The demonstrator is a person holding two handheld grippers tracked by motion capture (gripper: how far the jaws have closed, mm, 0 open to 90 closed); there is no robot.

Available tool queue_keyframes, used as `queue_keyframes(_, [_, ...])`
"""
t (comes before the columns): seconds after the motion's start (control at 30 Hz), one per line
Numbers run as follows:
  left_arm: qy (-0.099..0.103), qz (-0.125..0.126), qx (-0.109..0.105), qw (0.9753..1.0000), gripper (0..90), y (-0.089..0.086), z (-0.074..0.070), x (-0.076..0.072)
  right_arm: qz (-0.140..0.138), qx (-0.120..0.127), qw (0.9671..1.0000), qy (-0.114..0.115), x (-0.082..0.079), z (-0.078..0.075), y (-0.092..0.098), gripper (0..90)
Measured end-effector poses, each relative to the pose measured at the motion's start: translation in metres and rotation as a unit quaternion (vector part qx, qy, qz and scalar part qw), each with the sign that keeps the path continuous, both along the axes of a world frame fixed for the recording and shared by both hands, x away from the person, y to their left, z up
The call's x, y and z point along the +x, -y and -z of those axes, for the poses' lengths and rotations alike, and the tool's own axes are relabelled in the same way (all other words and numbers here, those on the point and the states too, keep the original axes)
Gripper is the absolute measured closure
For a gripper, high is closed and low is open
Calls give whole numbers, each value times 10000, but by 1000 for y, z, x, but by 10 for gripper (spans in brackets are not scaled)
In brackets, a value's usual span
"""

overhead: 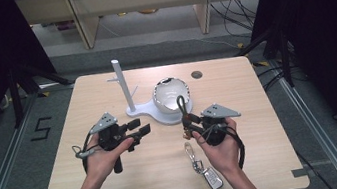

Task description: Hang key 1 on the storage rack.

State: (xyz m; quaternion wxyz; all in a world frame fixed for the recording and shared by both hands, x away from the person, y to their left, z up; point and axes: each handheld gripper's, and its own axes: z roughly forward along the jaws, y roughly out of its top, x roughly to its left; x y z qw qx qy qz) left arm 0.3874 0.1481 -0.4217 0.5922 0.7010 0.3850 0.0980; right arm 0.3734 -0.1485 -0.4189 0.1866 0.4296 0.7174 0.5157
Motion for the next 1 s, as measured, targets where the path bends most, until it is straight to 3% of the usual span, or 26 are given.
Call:
queue_keyframes(0.1, [-18, 56, -61, 10000, 493, 3, 0, 1, -109, -45, 9998, 170, -1, 0, -7, 681])
queue_keyframes(0.4, [52, 245, -257, 9994, 566, 15, -6, 5, -179, -28, 9996, 234, -5, 1, -26, 680])
queue_keyframes(0.5, [71, 304, -295, 9991, 587, 19, -8, 6, -290, -89, 9989, 364, -4, 2, -31, 680])
queue_keyframes(0.57, [86, 389, -312, 9987, 599, 25, -7, 5, -265, 8, 9988, 414, -5, 2, -35, 680])
queue_keyframes(1.0, [81, 516, -457, 9976, 653, 35, -11, 9, -400, -154, 9976, 553, -5, 5, -43, 680])
